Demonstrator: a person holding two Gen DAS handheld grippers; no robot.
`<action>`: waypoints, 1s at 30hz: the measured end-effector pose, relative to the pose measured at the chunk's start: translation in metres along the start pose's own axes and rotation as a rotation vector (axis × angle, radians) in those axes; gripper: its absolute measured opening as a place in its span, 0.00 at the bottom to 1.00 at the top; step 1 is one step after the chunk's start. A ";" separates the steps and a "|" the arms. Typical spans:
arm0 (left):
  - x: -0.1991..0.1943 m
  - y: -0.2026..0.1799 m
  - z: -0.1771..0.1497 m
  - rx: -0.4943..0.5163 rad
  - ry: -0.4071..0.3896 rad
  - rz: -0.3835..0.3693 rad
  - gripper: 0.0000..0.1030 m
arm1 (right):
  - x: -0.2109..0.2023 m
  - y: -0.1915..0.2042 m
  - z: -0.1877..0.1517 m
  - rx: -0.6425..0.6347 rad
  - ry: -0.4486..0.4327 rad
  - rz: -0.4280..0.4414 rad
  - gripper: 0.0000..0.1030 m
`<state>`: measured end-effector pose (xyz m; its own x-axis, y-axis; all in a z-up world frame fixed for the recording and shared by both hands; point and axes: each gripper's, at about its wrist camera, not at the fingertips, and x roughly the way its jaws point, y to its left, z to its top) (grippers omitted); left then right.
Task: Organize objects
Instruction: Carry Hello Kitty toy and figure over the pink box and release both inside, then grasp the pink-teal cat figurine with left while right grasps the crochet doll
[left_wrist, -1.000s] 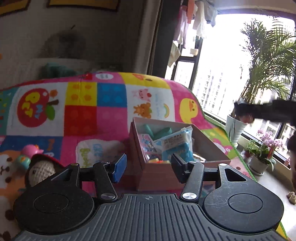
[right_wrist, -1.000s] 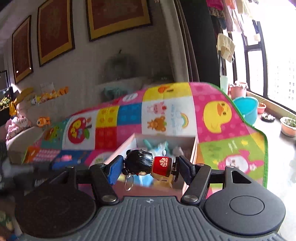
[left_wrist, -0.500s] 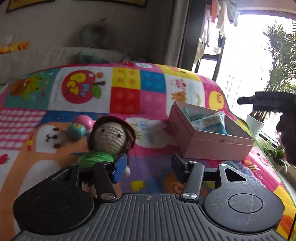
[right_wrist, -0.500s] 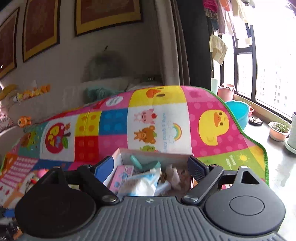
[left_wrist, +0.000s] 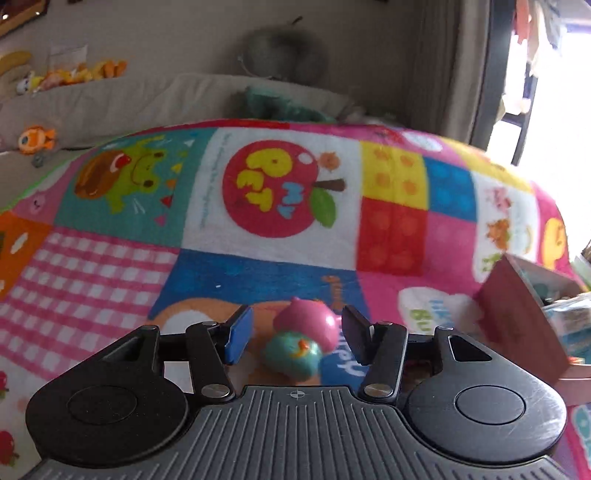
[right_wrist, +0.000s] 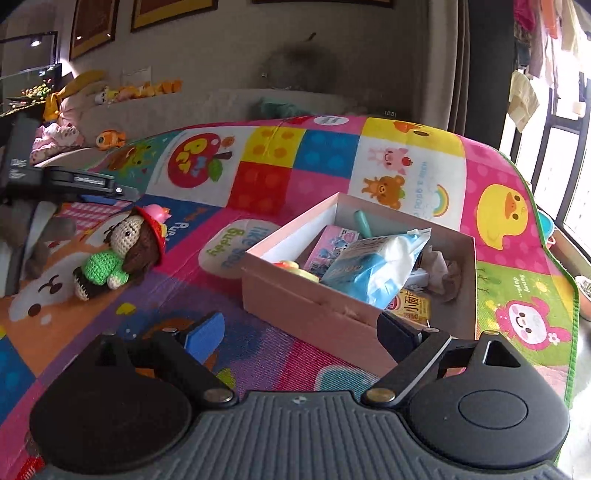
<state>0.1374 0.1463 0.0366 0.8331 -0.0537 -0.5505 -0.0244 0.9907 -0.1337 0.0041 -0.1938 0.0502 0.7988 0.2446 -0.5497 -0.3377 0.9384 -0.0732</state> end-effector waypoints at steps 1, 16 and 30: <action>0.012 0.000 -0.001 0.002 0.019 0.024 0.56 | -0.002 0.001 -0.002 -0.003 0.002 0.004 0.90; 0.023 -0.009 -0.019 -0.185 0.156 -0.143 0.37 | -0.012 -0.012 -0.035 0.086 0.056 0.009 0.94; -0.038 -0.098 -0.074 -0.093 0.330 -0.482 0.37 | -0.030 -0.014 -0.041 0.187 0.068 0.201 1.00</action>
<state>0.0668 0.0422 0.0097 0.5467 -0.5454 -0.6353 0.2534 0.8310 -0.4953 -0.0359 -0.2242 0.0335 0.6875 0.4190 -0.5931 -0.3831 0.9031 0.1939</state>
